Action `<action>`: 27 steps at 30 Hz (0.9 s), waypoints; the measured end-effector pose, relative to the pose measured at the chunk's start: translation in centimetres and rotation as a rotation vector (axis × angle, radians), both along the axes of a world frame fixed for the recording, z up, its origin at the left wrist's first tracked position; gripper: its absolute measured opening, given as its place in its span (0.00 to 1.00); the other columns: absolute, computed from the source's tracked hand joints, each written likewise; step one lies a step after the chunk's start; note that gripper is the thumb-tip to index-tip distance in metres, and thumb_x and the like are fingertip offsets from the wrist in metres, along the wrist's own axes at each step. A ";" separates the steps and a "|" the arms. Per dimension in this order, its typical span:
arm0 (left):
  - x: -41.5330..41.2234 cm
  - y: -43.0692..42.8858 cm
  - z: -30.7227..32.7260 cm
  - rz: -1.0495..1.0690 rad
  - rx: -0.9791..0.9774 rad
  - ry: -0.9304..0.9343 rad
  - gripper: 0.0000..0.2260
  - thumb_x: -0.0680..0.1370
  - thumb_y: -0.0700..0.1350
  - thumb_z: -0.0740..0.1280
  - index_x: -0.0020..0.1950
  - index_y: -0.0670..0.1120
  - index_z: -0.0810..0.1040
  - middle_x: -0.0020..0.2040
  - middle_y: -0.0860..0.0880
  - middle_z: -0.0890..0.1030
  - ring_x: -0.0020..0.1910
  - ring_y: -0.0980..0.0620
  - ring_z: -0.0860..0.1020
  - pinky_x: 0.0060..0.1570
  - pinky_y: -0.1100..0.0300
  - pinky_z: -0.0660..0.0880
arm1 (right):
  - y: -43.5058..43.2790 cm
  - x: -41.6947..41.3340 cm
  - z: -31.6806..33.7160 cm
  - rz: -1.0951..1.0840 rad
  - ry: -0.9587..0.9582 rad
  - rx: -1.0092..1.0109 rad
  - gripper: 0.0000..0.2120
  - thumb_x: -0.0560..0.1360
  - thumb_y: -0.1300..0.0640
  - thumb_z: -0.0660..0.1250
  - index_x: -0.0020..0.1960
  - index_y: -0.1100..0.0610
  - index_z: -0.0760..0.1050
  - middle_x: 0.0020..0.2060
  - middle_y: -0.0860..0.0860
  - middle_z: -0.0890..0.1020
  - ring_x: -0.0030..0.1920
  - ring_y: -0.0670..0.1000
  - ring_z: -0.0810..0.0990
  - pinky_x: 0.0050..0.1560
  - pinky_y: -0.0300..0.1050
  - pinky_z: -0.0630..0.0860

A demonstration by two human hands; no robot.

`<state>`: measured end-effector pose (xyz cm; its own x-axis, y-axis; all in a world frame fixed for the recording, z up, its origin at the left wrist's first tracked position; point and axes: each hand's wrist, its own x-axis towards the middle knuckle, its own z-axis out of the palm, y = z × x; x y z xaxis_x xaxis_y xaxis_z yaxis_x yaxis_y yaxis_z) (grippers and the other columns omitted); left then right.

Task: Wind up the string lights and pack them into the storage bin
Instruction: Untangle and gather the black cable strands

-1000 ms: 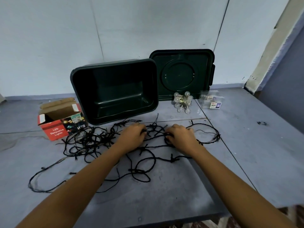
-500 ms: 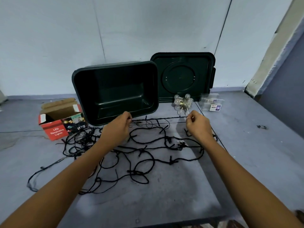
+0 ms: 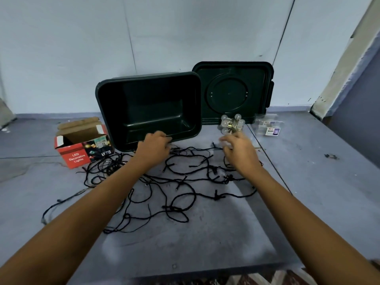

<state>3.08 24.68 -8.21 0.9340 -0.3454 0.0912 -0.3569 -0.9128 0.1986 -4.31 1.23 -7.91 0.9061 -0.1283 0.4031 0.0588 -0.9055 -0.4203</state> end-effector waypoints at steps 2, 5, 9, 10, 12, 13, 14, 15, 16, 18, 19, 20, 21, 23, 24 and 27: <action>-0.7 -0.4 -0.7 -0.075 -0.046 0.058 0.20 0.80 0.46 0.58 0.72 0.47 0.66 0.72 0.45 0.64 0.69 0.43 0.64 0.67 0.48 0.64 | 1.5 -1.8 0.3 0.237 0.158 0.026 0.10 0.76 0.59 0.65 0.55 0.56 0.80 0.50 0.53 0.80 0.47 0.48 0.76 0.53 0.44 0.74; -2.5 -0.8 -1.0 -0.179 -0.069 0.098 0.20 0.80 0.44 0.59 0.72 0.47 0.65 0.72 0.48 0.66 0.70 0.49 0.64 0.67 0.58 0.61 | 2.9 -4.3 -0.2 0.526 0.540 -0.078 0.11 0.75 0.56 0.66 0.57 0.55 0.78 0.49 0.48 0.80 0.47 0.44 0.75 0.50 0.35 0.72; -4.5 -0.6 0.1 -0.196 -0.157 0.121 0.16 0.80 0.46 0.59 0.68 0.49 0.71 0.66 0.49 0.74 0.62 0.51 0.73 0.56 0.61 0.69 | 3.5 -6.0 -2.3 0.482 0.564 -0.252 0.11 0.75 0.52 0.65 0.55 0.55 0.75 0.51 0.50 0.76 0.50 0.48 0.73 0.51 0.41 0.70; -5.0 -0.7 0.4 -0.212 -0.193 0.142 0.15 0.80 0.46 0.59 0.66 0.47 0.74 0.63 0.48 0.77 0.58 0.51 0.75 0.53 0.63 0.69 | 3.6 -6.2 -2.4 0.460 0.538 -0.279 0.09 0.76 0.53 0.63 0.53 0.55 0.74 0.51 0.50 0.76 0.50 0.49 0.74 0.52 0.43 0.71; -6.0 -1.0 0.7 -0.265 -0.231 0.234 0.13 0.80 0.48 0.61 0.61 0.46 0.77 0.57 0.48 0.79 0.55 0.53 0.76 0.51 0.64 0.70 | 3.7 -6.3 -2.4 0.453 0.498 -0.272 0.07 0.77 0.55 0.60 0.49 0.56 0.73 0.48 0.51 0.77 0.48 0.51 0.74 0.51 0.46 0.71; -6.5 -1.3 0.7 -0.289 -0.245 0.300 0.13 0.79 0.51 0.61 0.59 0.46 0.77 0.56 0.50 0.79 0.54 0.53 0.76 0.51 0.63 0.71 | 3.8 -6.3 -2.2 0.453 0.490 -0.205 0.06 0.77 0.56 0.59 0.48 0.57 0.72 0.46 0.53 0.78 0.46 0.51 0.75 0.49 0.47 0.71; -6.9 -1.5 0.5 -0.303 -0.262 0.363 0.15 0.78 0.54 0.62 0.59 0.47 0.77 0.55 0.51 0.79 0.53 0.54 0.76 0.51 0.63 0.72 | 3.9 -6.2 -1.7 0.442 0.480 -0.081 0.06 0.77 0.56 0.58 0.48 0.58 0.72 0.44 0.54 0.79 0.43 0.52 0.75 0.46 0.47 0.72; -7.2 -1.8 0.3 -0.304 -0.291 0.419 0.16 0.77 0.56 0.63 0.59 0.48 0.77 0.54 0.52 0.79 0.52 0.56 0.77 0.51 0.62 0.73 | 4.0 -6.1 -1.0 0.421 0.472 0.072 0.05 0.78 0.57 0.58 0.47 0.57 0.71 0.41 0.54 0.79 0.40 0.51 0.76 0.43 0.46 0.72; -7.5 -1.9 0.3 -0.299 -0.352 0.467 0.16 0.76 0.57 0.63 0.58 0.48 0.77 0.52 0.52 0.80 0.50 0.57 0.77 0.50 0.63 0.74 | 4.1 -5.9 -0.1 0.398 0.452 0.216 0.04 0.78 0.57 0.58 0.45 0.54 0.70 0.37 0.53 0.79 0.37 0.50 0.77 0.40 0.45 0.73; -7.8 -2.1 1.0 -0.304 -0.545 0.551 0.10 0.77 0.51 0.64 0.51 0.46 0.78 0.45 0.51 0.81 0.42 0.61 0.78 0.43 0.69 0.74 | 4.3 -5.6 1.5 0.354 0.402 0.392 0.07 0.79 0.57 0.58 0.42 0.51 0.68 0.32 0.50 0.76 0.31 0.49 0.74 0.33 0.45 0.73; -7.8 -2.0 1.7 -0.319 -0.616 0.570 0.07 0.78 0.48 0.64 0.48 0.46 0.78 0.42 0.51 0.80 0.38 0.64 0.78 0.40 0.72 0.73 | 4.2 -5.4 2.3 0.330 0.367 0.393 0.07 0.79 0.57 0.57 0.42 0.51 0.68 0.31 0.49 0.73 0.31 0.47 0.72 0.33 0.45 0.71; -7.6 -1.8 2.4 -0.331 -0.649 0.571 0.05 0.78 0.45 0.64 0.45 0.46 0.78 0.40 0.52 0.79 0.36 0.65 0.77 0.39 0.73 0.72 | 3.9 -5.3 3.1 0.299 0.322 0.361 0.07 0.80 0.56 0.57 0.43 0.50 0.68 0.32 0.47 0.72 0.31 0.45 0.70 0.35 0.44 0.69; -7.4 -1.5 3.2 -0.338 -0.639 0.557 0.04 0.78 0.43 0.64 0.44 0.46 0.78 0.38 0.52 0.78 0.34 0.66 0.76 0.38 0.73 0.72 | 3.6 -5.1 3.9 0.267 0.269 0.348 0.07 0.80 0.56 0.56 0.43 0.50 0.68 0.33 0.46 0.71 0.32 0.44 0.69 0.36 0.42 0.67; -7.1 -0.8 4.2 -0.344 -0.560 0.523 0.05 0.78 0.42 0.64 0.44 0.46 0.77 0.35 0.54 0.77 0.30 0.65 0.75 0.35 0.73 0.72 | 2.7 -4.9 5.4 0.238 0.174 0.441 0.09 0.80 0.53 0.55 0.42 0.48 0.67 0.33 0.45 0.70 0.32 0.44 0.67 0.34 0.39 0.65; -6.9 -0.5 4.5 -0.339 -0.550 0.520 0.05 0.78 0.42 0.63 0.44 0.46 0.77 0.34 0.54 0.76 0.29 0.63 0.74 0.33 0.72 0.72 | 2.2 -4.7 6.1 0.243 0.136 0.492 0.09 0.80 0.53 0.55 0.41 0.49 0.67 0.32 0.45 0.69 0.31 0.44 0.66 0.33 0.39 0.63; -6.5 0.5 5.2 -0.287 -0.673 0.562 0.07 0.78 0.44 0.63 0.44 0.45 0.78 0.30 0.49 0.75 0.26 0.53 0.70 0.28 0.64 0.70 | 1.2 -4.3 6.9 0.236 0.080 0.465 0.09 0.81 0.53 0.55 0.42 0.52 0.67 0.31 0.46 0.68 0.30 0.45 0.65 0.33 0.39 0.63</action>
<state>-3.43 25.20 -3.03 0.7886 -0.6091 -0.0840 -0.2422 -0.4332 0.8681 -8.59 2.43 -1.00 0.9576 -0.0656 0.2804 0.1898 -0.5883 -0.7860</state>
